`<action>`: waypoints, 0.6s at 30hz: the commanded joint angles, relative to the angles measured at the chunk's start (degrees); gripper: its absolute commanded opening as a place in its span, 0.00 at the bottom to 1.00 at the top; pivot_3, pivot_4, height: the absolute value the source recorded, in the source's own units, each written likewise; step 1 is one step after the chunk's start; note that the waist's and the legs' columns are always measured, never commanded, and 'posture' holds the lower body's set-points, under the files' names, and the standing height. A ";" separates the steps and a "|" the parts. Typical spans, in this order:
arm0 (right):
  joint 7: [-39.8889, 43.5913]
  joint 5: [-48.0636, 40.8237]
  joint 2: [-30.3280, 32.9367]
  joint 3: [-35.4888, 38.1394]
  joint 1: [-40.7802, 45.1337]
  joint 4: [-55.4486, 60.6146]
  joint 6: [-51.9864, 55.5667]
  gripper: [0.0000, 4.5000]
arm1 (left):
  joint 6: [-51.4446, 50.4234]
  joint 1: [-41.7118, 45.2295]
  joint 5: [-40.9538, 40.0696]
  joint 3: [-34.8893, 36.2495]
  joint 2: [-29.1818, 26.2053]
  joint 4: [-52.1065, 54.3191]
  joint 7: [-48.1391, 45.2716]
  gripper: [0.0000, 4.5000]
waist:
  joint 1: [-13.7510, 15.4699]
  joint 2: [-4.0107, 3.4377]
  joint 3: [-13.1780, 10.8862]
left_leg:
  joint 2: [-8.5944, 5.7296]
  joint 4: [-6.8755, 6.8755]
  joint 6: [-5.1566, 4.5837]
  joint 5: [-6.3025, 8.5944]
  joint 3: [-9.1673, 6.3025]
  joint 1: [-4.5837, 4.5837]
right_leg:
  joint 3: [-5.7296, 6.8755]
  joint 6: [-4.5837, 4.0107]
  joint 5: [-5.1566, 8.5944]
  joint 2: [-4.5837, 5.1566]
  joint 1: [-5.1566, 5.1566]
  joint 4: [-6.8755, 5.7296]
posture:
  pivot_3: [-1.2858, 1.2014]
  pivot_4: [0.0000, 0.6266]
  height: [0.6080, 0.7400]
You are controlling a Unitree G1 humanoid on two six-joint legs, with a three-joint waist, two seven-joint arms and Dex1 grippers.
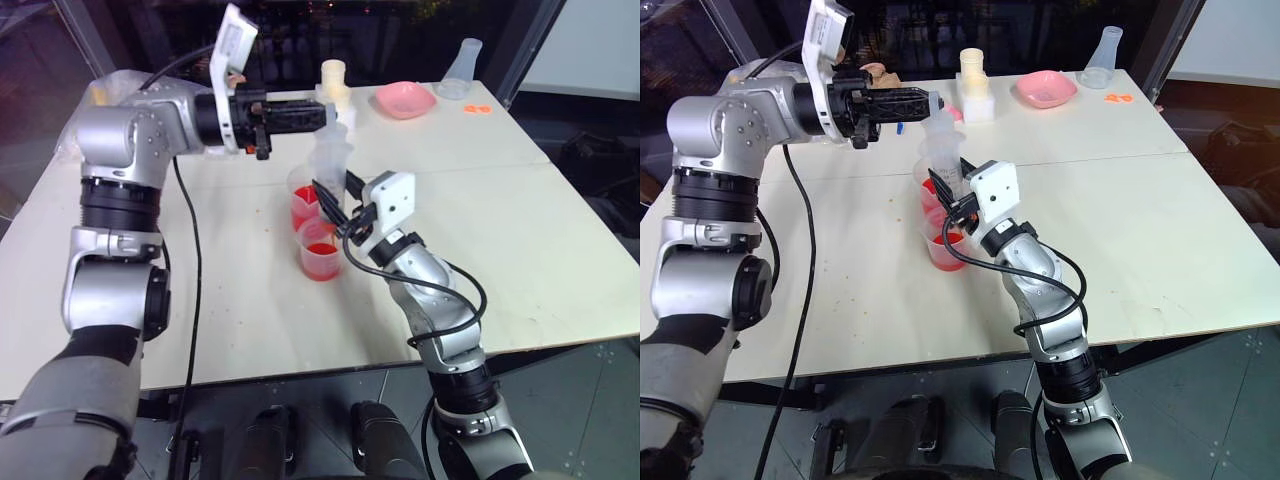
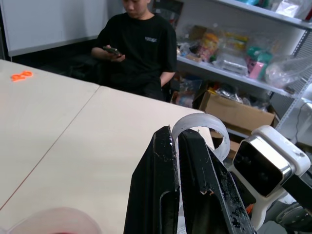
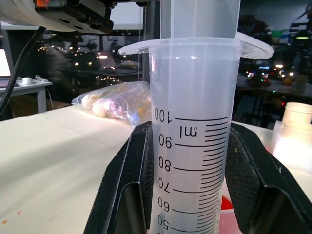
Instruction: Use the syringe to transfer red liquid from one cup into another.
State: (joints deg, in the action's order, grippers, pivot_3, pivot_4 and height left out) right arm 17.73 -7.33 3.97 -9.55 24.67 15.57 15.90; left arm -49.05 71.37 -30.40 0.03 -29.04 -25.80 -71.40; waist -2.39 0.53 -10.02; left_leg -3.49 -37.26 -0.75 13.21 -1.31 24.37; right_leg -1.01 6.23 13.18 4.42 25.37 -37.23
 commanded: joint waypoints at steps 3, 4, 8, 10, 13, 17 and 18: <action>1.17 -2.74 -0.44 0.58 2.65 4.83 1.14 0.32 | -0.71 -0.99 -0.14 -1.75 0.25 2.66 -1.24 0.01 | 0.01 0.00 0.00 | 0.00 0.00 0.00 0.00 0.00 0.00 | 0.00 0.00 0.00 0.00 0.00 0.00 | 0.52 0.24 1.00; 1.31 -2.95 -0.39 0.62 2.81 5.14 1.52 0.32 | -0.74 -1.16 -0.12 -1.79 0.20 2.81 -1.26 0.01 | 0.01 0.00 0.00 | 0.00 0.00 0.00 0.00 0.00 0.00 | 0.00 0.00 0.00 0.00 0.00 0.00 | 0.52 0.24 1.00; 1.64 -3.63 -0.17 0.94 3.46 6.28 2.76 0.32 | -1.19 -1.53 -0.14 -1.89 0.17 3.20 -1.24 0.01 | 0.03 0.00 0.00 | 0.00 0.00 0.00 0.00 0.00 0.00 | 0.00 0.00 0.00 0.01 0.00 0.00 | 0.52 0.24 1.00; 1.63 -3.78 -0.14 1.06 3.66 6.65 3.13 0.32 | -1.36 -1.76 -0.15 -1.92 0.19 3.46 -1.22 0.01 | 0.03 0.00 0.00 | 0.00 0.00 0.00 0.00 0.00 0.00 | 0.00 0.00 0.00 0.01 0.00 0.00 | 0.52 0.24 1.00; 1.55 -3.94 -0.14 1.25 4.11 7.36 3.80 0.32 | -2.12 -2.33 -0.34 -2.24 0.06 4.31 -1.41 0.01 | 0.02 0.00 0.00 | 0.00 -0.01 0.00 0.00 0.00 0.00 | 0.00 0.00 0.00 0.00 0.00 0.00 | 0.52 0.24 1.00; 0.99 -5.06 -0.44 2.28 6.27 8.83 5.90 0.32 | -3.01 -3.28 -0.46 -3.04 -0.40 5.65 -2.19 0.01 | -0.04 0.00 0.00 | 0.00 0.00 0.00 0.00 -0.01 0.00 | 0.00 0.00 0.00 0.00 0.01 -0.01 | 0.52 0.24 1.00; 0.94 -5.39 -0.51 2.53 6.76 9.06 6.49 0.32 | -3.30 -3.27 -0.55 -2.96 -0.38 5.66 -2.08 0.01 | -0.04 0.00 0.00 | 0.00 0.00 0.00 0.00 -0.01 0.00 | 0.00 0.00 0.00 0.00 0.01 -0.01 | 0.52 0.24 1.00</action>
State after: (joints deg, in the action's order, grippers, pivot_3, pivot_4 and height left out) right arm 19.48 -10.74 4.50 -8.64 26.95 18.90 23.63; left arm -50.70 69.27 -30.22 -0.20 -30.29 -21.84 -71.39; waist -2.43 0.53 -10.03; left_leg -3.49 -37.26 -0.75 13.21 -1.32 24.37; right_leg -1.01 6.23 13.18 4.43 25.37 -37.23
